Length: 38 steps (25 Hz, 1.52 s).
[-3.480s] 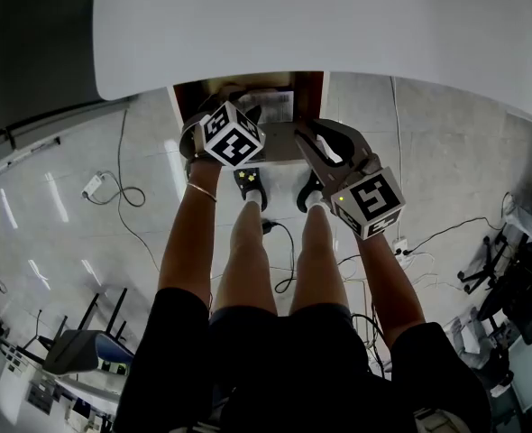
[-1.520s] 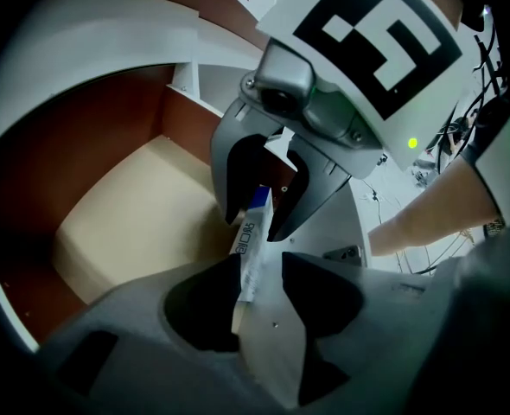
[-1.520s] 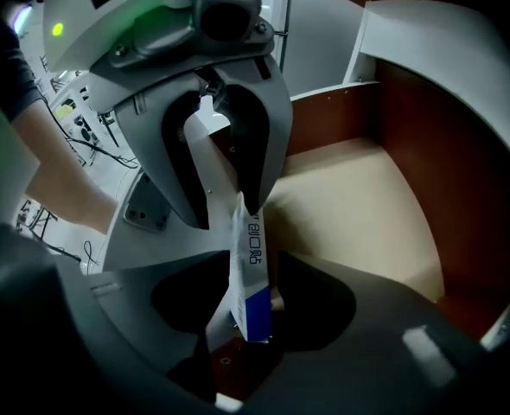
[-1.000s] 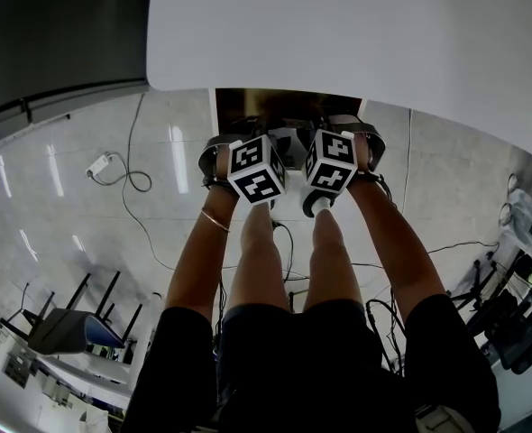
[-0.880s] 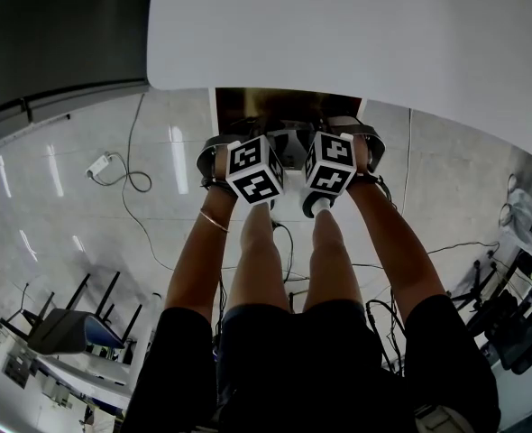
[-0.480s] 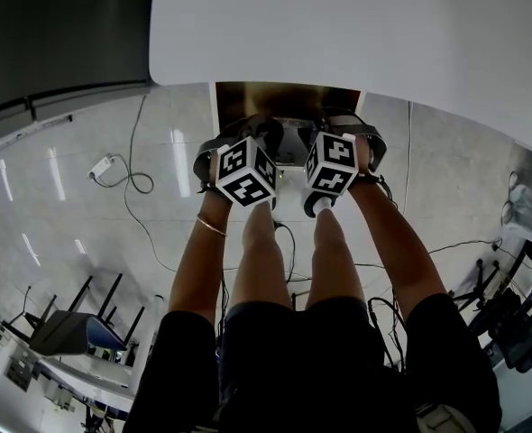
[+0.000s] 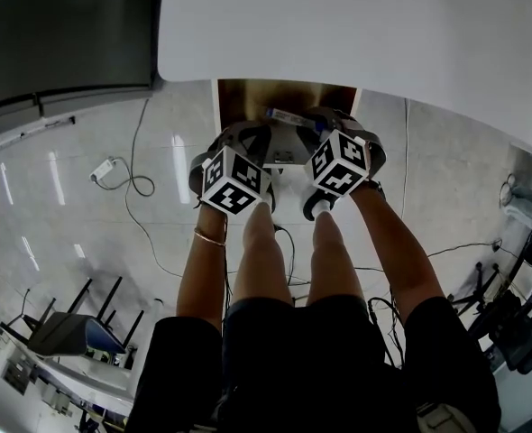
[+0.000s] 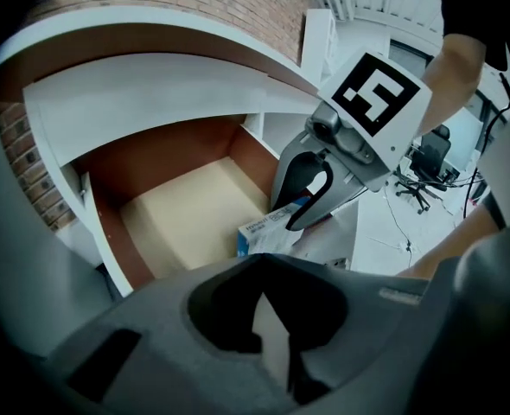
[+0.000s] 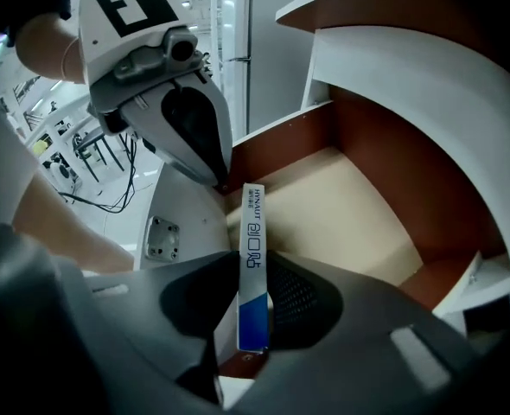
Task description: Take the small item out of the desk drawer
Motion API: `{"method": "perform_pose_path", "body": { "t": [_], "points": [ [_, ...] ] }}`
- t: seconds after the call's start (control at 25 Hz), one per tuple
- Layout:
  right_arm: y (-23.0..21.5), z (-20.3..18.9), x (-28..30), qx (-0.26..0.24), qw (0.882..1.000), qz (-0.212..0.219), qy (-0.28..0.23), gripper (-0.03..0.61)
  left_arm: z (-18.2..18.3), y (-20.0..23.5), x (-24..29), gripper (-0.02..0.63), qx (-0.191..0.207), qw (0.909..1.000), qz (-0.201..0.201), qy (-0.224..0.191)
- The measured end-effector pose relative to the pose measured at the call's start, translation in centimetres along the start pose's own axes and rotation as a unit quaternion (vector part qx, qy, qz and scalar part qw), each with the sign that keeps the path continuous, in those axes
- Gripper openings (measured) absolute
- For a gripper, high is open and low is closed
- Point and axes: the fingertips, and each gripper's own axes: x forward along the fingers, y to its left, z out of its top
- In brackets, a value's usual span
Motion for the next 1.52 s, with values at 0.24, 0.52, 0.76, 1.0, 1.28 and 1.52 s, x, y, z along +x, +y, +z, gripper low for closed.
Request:
{"method": "perform_pose_path", "body": {
  "t": [0.24, 0.52, 0.76, 1.0, 1.28, 1.52],
  "points": [
    [-0.1, 0.7, -1.8, 0.041, 0.999, -0.010, -0.028, 0.109, 0.8, 0.5, -1.6, -0.002, -0.028, 0.9992, 0.022, -0.019],
    [0.0, 1.1, -4.2, 0.057, 0.997, -0.026, -0.049, 0.109, 1.9, 0.7, -3.5, -0.002, -0.076, 0.9947, 0.047, -0.049],
    [-0.4, 1.6, -6.4, 0.081, 0.993, -0.045, -0.071, 0.108, 3.1, 0.9, -5.9, -0.002, -0.104, 0.9891, 0.071, -0.076],
    [-0.4, 1.2, -8.2, 0.107, 0.989, -0.060, -0.084, 0.108, 4.1, 0.4, -7.8, -0.002, -0.115, 0.9853, 0.088, -0.092],
    [0.0, 1.6, -10.7, 0.141, 0.982, -0.069, -0.108, 0.107, 5.3, -0.6, -9.3, -0.002, -0.109, 0.9850, 0.089, -0.100],
    [0.1, 2.5, -13.4, 0.165, 0.974, -0.078, -0.134, 0.107, 6.6, -1.6, -11.1, -0.002, -0.101, 0.9852, 0.088, -0.106]
  ]
}}
